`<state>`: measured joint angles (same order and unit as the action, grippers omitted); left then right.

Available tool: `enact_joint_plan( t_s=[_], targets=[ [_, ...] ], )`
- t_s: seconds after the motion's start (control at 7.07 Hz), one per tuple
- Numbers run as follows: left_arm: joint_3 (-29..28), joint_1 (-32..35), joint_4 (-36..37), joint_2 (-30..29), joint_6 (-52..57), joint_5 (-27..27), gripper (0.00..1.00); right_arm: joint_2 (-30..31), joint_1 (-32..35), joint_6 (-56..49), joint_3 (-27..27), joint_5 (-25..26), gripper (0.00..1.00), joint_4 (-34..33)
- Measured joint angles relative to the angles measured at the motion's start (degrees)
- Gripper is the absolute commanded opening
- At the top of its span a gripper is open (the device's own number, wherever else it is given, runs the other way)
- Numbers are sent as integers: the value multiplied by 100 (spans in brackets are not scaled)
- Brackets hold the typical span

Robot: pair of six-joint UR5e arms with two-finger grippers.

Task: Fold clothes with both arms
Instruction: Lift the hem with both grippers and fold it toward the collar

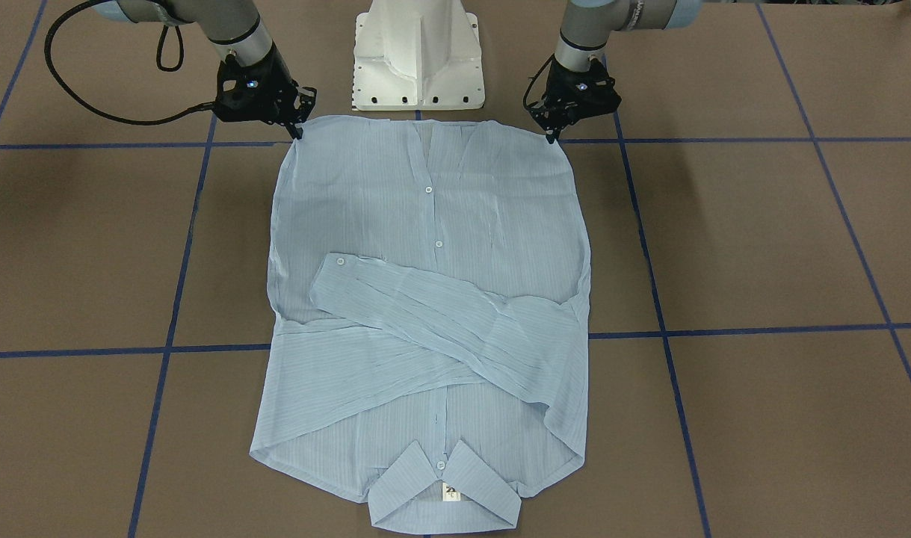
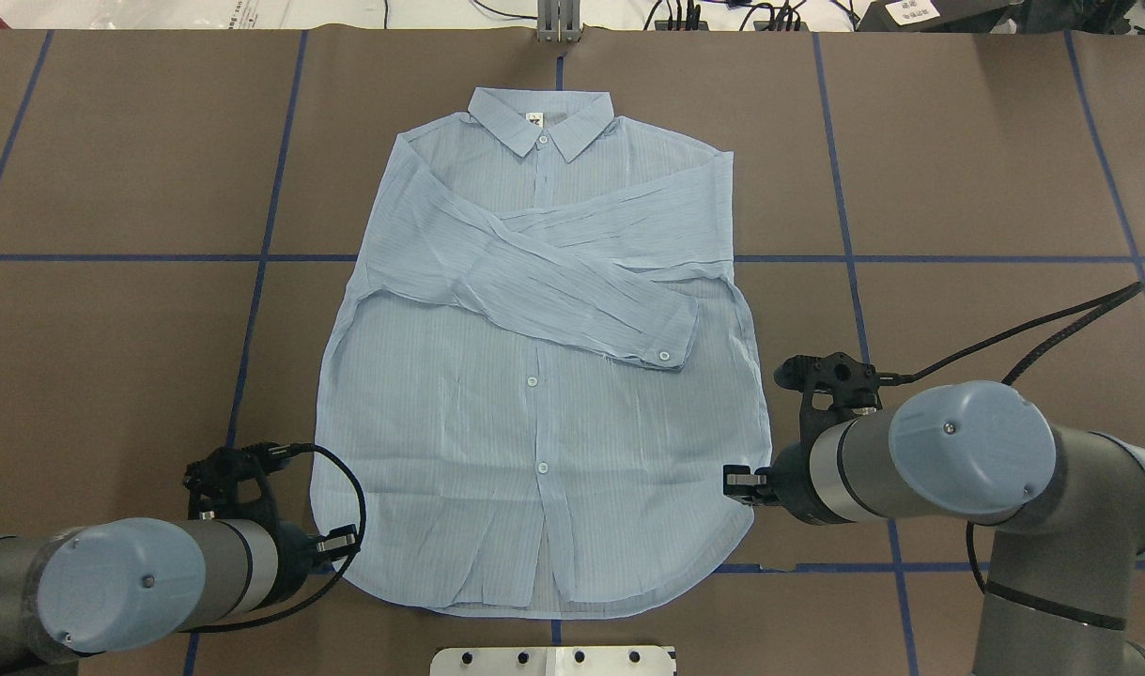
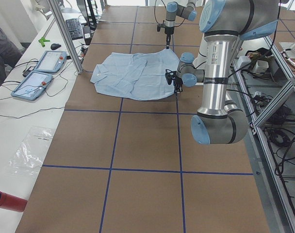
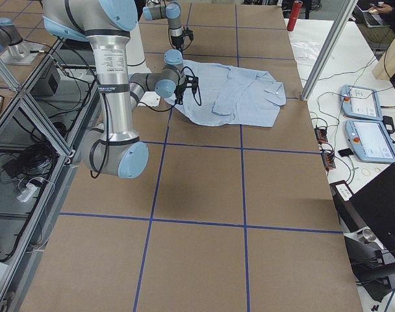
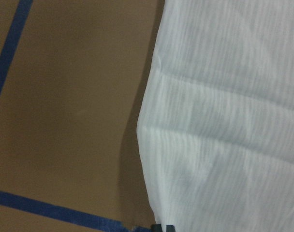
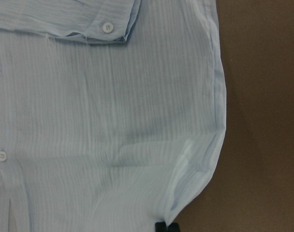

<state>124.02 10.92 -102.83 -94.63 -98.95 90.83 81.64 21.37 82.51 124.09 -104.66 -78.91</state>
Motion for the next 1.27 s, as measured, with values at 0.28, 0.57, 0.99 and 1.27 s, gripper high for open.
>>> enact_joint_plan(
  t_s=[0.28,0.57,0.99,1.27],
  targets=[
    [180,502,71,-6,431,313,0,-13,512,-6,51,-454,0,43],
    [208,874,89,-20,821,536,0,-84,1078,-7,72,-1056,0,56],
    [282,1337,90,-119,1050,929,0,-238,1651,-55,39,-1617,0,51],
    [288,1783,90,-220,1179,1309,0,-247,1909,-84,-15,-1802,0,53]
  ],
)
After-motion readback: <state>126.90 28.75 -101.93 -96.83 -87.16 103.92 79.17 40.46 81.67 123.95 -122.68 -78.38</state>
